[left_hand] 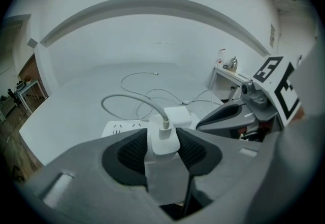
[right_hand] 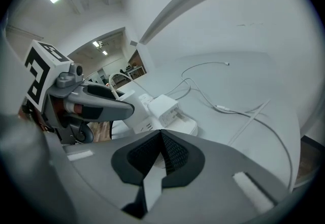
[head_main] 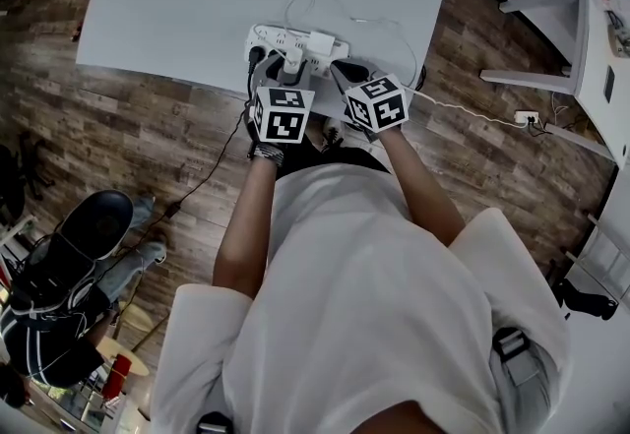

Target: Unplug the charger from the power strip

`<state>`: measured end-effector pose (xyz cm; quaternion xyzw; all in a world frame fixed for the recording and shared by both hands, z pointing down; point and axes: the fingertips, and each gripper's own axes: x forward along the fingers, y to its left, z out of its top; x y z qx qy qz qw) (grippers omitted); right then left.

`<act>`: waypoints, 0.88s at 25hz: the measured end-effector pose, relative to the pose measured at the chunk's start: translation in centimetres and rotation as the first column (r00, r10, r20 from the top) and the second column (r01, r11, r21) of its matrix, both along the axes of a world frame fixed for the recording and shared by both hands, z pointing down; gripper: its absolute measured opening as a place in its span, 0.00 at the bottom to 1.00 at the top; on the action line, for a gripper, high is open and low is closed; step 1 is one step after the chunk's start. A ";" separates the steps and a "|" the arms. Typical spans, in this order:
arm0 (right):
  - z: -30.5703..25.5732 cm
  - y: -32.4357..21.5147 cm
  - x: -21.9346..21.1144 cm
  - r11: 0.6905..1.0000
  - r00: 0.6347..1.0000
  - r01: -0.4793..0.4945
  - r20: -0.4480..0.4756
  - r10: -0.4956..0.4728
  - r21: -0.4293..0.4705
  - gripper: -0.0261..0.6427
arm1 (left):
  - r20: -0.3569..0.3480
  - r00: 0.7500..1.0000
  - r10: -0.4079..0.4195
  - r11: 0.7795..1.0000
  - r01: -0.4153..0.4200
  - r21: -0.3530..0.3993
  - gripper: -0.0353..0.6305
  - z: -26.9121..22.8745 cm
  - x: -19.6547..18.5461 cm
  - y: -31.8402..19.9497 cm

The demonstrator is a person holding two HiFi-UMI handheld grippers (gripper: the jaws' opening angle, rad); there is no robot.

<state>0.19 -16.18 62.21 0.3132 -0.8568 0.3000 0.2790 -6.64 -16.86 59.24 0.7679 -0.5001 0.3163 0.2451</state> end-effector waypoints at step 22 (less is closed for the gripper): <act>-0.2 -0.6 -0.1 0.999 0.999 -0.049 0.017 0.049 -0.007 0.04 | 0.005 0.999 -0.048 0.999 0.048 -0.011 0.28 0.5 -0.1 -0.7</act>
